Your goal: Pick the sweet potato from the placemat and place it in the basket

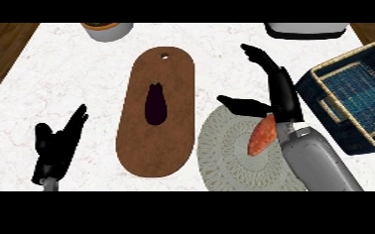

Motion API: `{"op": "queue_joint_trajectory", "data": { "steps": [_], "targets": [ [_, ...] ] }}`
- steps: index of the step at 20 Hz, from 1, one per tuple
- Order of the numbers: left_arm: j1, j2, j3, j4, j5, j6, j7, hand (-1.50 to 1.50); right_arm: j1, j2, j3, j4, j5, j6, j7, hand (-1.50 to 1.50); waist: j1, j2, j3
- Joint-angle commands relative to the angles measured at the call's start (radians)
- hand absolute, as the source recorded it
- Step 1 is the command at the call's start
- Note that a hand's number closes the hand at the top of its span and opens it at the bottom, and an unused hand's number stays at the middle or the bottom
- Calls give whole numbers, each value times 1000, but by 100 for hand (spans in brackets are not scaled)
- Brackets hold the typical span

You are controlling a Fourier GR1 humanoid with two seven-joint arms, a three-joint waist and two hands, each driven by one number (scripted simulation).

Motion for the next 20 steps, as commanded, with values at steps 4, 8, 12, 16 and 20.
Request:
{"op": "queue_joint_trajectory", "data": {
  "steps": [4, 8, 12, 16, 20],
  "targets": [
    [85, -18, -8, 60, 7, 12, 54, 0, -139, -300, 8, -40, 193, 205, 383, -150, -44, -10, -17],
    [90, -18, -3, 49, 15, 3, 62, 0, -248, -419, -27, -156, 105, 446, 561, -150, -44, -8, -13],
    [98, -2, 5, 27, 22, -12, 70, 0, -324, -452, -14, -235, -54, 682, 747, -150, -35, -7, -13],
    [125, -39, -8, 32, 17, 5, 54, 0, -304, -531, -78, -290, -275, 856, 848, -150, -55, -6, -10],
    [125, 4, 22, -17, 33, -15, 90, 0, -315, -613, -105, -332, -425, 926, 952, -150, -42, -5, -8]
  ]
}}
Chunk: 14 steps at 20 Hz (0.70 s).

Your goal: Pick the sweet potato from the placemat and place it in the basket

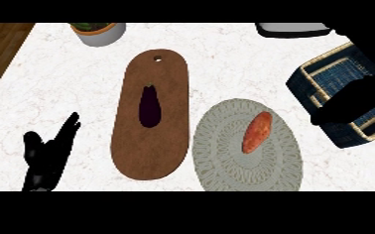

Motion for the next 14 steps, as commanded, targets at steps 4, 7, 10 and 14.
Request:
{"op": "queue_joint_trajectory", "data": {
  "steps": [4, 7, 10, 14],
  "targets": [
    [32, -9, -5, 77, 12, -22, 47, 0, 0, -146, -39, -79, -243, 142, 201, -150, 10, 19, -11],
    [41, -11, -6, 56, 17, -31, 49, 0, 26, -174, -33, -141, -307, 96, 231, -150, 13, 18, -10],
    [29, -20, -19, 36, 9, -27, 71, 0, 18, -165, -6, -149, -303, 30, 254, -150, 32, 24, -10],
    [46, -15, -20, 42, -1, -47, 47, 0, 88, -144, 28, -193, -221, -50, 212, -150, 41, 28, -9]
  ]
}}
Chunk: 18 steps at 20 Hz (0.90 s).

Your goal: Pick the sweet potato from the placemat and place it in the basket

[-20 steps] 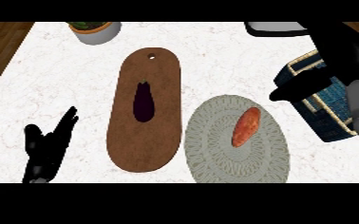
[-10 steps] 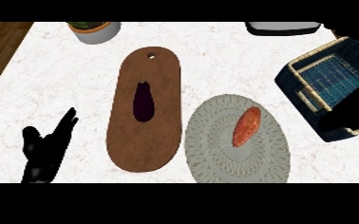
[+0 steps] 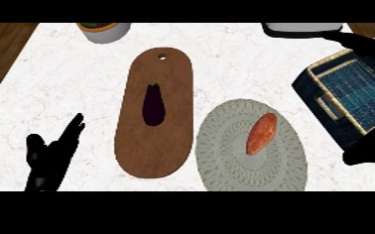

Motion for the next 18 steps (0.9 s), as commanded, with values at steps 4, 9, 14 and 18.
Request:
{"op": "queue_joint_trajectory", "data": {
  "steps": [4, 9, 14, 18],
  "targets": [
    [36, -66, -44, 105, -45, 29, 0, 0, 119, 22, 7, -44, 86, -62, 38, -150, 2, 16, -13],
    [6, -30, 2, 130, -11, -19, 12, 0, 140, 113, 94, -38, 209, -118, 47, -150, 11, 18, -14],
    [10, -46, -22, 74, -27, -3, 67, 0, 164, 156, 171, 10, 291, -102, 40, -150, 23, 19, -13],
    [-7, -25, 18, 85, -4, -27, 74, 0, 252, 172, 191, -29, 349, -137, 5, -150, 7, 16, -13]
  ]
}}
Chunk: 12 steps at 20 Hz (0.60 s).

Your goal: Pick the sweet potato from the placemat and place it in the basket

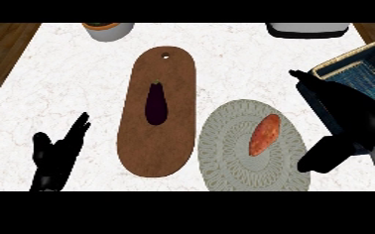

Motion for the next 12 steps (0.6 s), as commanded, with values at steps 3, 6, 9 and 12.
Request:
{"op": "queue_joint_trajectory", "data": {
  "steps": [3, 6, 9, 12],
  "targets": [
    [67, 18, 12, 18, 18, -30, 59, 0, 42, 88, 46, 54, 109, -37, 28, -150, 10, 11, -15],
    [-23, -11, 16, 108, -4, -8, 68, 0, 46, 140, 65, 79, 176, -69, -15, -150, 1, 14, -15],
    [48, -30, -4, 58, -21, 7, 47, 0, 103, 142, 90, 86, 229, -76, -36, -150, 3, 11, -14],
    [-7, -32, 17, 133, -15, -16, 29, 0, 147, 124, 57, 61, 225, -63, -68, -150, -10, 12, -15]
  ]
}}
